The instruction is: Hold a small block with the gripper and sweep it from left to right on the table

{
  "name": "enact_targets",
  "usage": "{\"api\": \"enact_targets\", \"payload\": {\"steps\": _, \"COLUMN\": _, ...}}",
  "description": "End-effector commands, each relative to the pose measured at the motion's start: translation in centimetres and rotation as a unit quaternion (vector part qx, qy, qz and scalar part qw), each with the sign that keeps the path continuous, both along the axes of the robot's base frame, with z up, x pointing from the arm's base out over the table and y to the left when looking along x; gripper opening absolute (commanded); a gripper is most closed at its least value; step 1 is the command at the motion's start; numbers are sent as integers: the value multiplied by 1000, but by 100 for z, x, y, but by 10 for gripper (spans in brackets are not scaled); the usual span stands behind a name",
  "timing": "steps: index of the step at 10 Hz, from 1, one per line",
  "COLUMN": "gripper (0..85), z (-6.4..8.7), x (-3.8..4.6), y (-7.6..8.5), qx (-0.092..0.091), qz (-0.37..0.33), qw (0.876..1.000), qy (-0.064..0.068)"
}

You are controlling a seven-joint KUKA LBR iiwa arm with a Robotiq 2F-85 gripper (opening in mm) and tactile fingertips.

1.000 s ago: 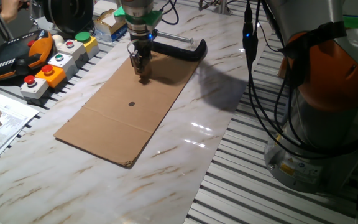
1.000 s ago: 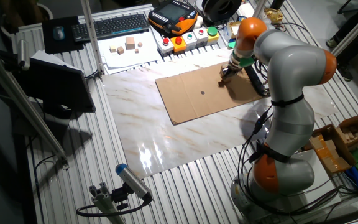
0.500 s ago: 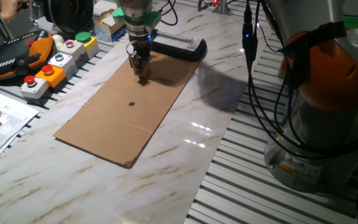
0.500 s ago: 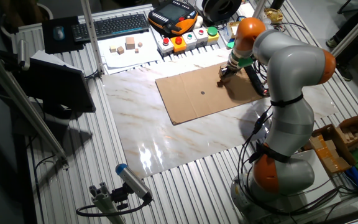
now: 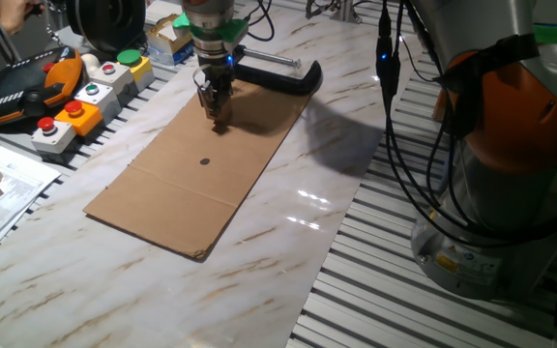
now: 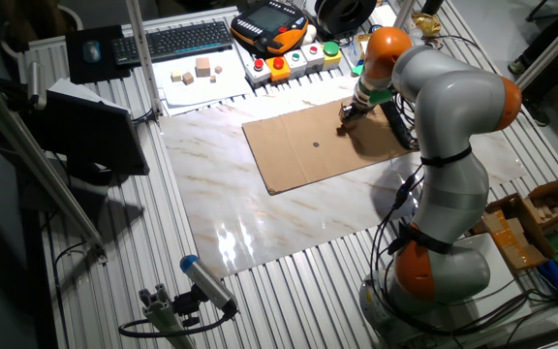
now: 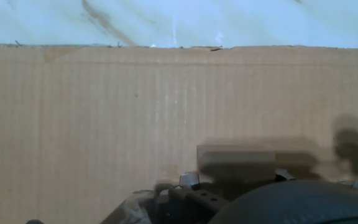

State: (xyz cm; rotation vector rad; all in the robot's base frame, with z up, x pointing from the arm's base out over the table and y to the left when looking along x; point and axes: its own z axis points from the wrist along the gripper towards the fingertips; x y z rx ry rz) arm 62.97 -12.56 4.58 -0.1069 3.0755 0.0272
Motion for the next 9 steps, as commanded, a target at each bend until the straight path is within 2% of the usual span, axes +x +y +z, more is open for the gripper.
{"api": "enact_targets", "payload": {"steps": 1, "gripper": 7, "z": 3, "x": 3, "y": 15, "qx": 0, "qz": -1, "qw": 1000, "qy": 1}}
{"api": "enact_targets", "payload": {"steps": 9, "gripper": 7, "z": -14, "x": -1, "y": 92, "qx": 0, "qz": -4, "qw": 1000, "qy": 2}}
